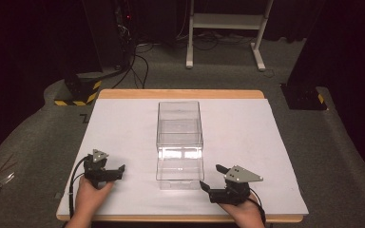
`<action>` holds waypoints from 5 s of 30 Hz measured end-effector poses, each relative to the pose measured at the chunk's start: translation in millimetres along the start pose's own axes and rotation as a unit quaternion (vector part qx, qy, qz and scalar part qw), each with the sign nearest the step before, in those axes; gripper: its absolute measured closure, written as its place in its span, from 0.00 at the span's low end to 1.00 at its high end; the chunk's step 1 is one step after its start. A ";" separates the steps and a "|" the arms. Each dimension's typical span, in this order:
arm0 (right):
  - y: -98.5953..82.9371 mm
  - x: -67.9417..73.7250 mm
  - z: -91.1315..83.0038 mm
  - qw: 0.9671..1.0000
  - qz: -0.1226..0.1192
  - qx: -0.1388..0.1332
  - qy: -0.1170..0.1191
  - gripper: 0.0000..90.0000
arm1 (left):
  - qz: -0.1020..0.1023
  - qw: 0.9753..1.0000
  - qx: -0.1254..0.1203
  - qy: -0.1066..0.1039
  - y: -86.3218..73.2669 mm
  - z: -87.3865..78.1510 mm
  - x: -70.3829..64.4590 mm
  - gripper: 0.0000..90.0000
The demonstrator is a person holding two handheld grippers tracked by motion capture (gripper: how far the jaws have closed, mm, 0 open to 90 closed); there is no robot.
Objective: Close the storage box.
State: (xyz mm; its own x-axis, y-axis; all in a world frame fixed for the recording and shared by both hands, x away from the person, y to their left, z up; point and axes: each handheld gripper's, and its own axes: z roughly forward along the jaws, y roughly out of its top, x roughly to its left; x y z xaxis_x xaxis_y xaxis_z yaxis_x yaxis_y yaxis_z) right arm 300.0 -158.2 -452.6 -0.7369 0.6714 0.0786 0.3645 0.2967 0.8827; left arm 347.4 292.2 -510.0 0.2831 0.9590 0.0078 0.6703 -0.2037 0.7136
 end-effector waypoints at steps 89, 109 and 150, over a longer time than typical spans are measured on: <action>5.0 2.4 40.5 0.999 -0.001 0.013 -0.029 0.16 | 0.001 1.000 -0.002 0.004 -0.2 -0.1 -0.6 0.04; 5.3 -3.3 38.8 0.999 0.001 0.032 -0.041 0.22 | 0.001 1.000 -0.001 0.002 -0.2 -0.1 -0.3 0.04; 12.6 -33.7 57.4 0.997 0.034 0.023 -0.067 0.25 | 0.000 1.000 -0.001 0.001 -0.2 -0.1 -0.3 0.04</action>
State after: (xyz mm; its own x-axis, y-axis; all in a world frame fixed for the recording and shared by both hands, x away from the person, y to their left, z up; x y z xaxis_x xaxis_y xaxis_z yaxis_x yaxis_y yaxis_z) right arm 362.1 -138.1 -470.7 -0.6280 0.7749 0.0710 0.4382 0.2767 0.8552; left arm 347.1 291.9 -510.0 0.2817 0.9594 0.0105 0.6688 -0.2042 0.7149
